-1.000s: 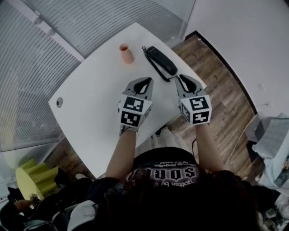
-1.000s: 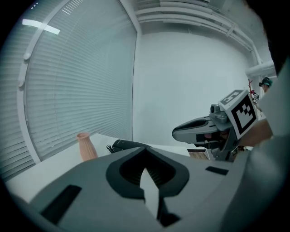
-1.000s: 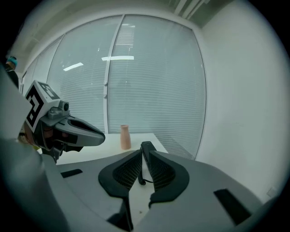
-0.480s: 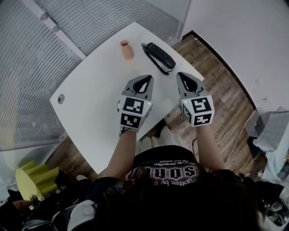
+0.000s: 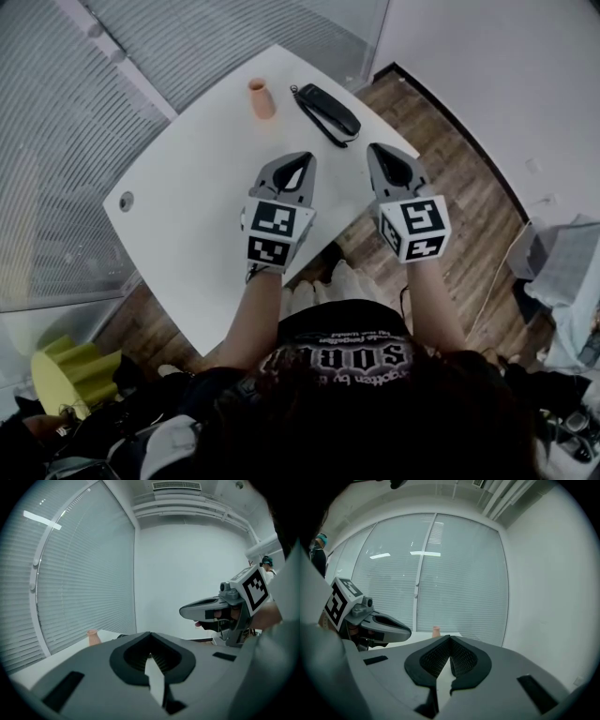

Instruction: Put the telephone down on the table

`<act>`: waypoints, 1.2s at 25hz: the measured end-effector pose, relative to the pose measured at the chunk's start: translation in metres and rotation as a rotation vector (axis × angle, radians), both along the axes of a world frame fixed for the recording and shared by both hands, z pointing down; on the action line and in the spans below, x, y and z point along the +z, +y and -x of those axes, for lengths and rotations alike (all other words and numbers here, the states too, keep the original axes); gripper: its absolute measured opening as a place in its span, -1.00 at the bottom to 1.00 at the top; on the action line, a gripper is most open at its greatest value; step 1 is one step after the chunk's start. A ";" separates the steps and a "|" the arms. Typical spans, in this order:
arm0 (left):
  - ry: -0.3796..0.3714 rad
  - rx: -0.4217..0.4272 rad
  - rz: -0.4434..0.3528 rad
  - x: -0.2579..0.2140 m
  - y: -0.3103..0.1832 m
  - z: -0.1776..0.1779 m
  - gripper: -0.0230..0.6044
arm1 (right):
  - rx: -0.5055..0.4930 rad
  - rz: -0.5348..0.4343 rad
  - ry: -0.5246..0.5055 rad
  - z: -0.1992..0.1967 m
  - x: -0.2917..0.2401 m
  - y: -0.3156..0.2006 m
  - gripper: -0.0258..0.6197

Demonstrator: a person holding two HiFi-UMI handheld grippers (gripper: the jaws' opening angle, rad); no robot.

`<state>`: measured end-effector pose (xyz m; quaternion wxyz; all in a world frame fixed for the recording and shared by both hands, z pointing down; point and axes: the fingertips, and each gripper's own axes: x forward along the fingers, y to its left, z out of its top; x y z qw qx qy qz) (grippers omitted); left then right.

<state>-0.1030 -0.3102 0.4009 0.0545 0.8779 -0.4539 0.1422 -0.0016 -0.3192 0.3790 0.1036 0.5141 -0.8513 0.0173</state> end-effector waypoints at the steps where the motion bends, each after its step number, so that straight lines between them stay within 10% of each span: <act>1: 0.001 0.000 -0.002 -0.001 0.001 0.000 -0.92 | 0.001 -0.001 -0.002 0.000 -0.001 0.002 -0.83; 30: -0.008 -0.007 -0.030 -0.011 0.008 0.002 -0.92 | 0.008 -0.014 0.008 0.000 -0.007 0.009 -0.83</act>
